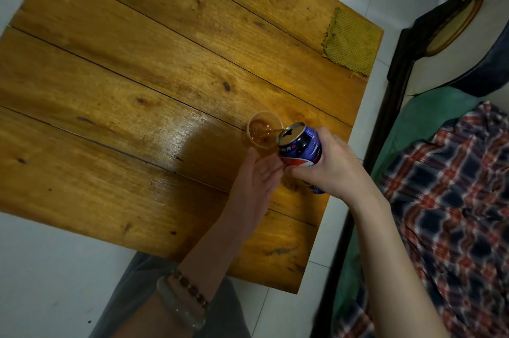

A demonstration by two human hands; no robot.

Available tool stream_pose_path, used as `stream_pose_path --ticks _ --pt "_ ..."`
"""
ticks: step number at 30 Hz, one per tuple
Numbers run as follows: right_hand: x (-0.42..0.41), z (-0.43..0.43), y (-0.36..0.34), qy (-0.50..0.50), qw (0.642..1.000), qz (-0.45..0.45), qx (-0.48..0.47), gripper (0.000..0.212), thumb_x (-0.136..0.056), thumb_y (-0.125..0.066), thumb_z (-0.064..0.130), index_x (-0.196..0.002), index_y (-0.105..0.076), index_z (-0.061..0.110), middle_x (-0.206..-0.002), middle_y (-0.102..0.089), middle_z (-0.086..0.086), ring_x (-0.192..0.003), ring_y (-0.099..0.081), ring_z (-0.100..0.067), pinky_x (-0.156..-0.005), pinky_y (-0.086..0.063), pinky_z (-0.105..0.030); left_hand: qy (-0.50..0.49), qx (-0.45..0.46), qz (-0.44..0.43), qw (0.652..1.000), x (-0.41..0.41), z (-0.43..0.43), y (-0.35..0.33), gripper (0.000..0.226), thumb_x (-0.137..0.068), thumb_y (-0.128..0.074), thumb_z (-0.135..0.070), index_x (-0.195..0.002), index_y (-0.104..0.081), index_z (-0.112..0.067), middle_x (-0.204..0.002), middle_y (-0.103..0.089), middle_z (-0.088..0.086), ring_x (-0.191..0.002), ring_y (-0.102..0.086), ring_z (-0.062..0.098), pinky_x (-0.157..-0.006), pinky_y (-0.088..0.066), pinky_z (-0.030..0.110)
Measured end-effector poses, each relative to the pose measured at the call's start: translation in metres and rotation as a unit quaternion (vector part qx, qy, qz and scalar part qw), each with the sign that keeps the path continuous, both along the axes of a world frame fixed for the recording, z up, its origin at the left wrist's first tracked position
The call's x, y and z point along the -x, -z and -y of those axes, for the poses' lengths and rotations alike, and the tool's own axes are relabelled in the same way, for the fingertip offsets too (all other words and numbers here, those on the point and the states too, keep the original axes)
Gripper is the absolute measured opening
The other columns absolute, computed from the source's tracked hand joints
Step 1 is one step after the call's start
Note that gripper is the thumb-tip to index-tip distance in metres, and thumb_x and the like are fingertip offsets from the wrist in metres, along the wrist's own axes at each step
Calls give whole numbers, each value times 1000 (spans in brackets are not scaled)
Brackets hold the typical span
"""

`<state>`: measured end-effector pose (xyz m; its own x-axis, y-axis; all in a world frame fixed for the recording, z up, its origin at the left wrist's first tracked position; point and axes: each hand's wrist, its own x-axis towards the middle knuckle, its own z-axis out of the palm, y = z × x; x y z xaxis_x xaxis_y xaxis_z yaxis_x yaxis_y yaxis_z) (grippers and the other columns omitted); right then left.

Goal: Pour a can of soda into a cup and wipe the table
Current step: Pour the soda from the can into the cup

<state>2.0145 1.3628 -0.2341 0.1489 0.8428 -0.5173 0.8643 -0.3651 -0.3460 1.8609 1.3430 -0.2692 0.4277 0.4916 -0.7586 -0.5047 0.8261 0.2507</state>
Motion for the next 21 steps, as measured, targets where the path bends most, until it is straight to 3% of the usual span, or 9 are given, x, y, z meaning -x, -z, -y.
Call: stream_pose_path --ticks 6,13,21 --pt "1 -1 -1 0 1000 1 9 61 -59 -76 53 -106 -44 31 -96 -52 3 -92 -49 -18 -78 -49 -38 3 -7 -4 1000 0 0 0 52 -97 -24 -46 -97 -64 -14 -88 -74 -5 -86 -68 2 -86 -43 22" --pt "1 -2 -1 -4 1000 4 10 59 -58 -77 52 -102 -44 30 -93 -51 4 -89 -49 -17 -76 -50 -38 -3 -7 -2 1000 0 0 -2 53 -97 -23 -46 -96 -65 -15 -89 -74 -4 -88 -67 2 -94 -40 23" --pt "1 -2 -1 -7 1000 2 7 61 -56 -75 53 -103 -44 30 -94 -51 4 -88 -51 -18 -76 -51 -40 -2 -9 -1 1000 0 -1 -3 52 -97 -22 -45 -97 -64 -14 -87 -74 -5 -86 -67 1 -89 -42 21"
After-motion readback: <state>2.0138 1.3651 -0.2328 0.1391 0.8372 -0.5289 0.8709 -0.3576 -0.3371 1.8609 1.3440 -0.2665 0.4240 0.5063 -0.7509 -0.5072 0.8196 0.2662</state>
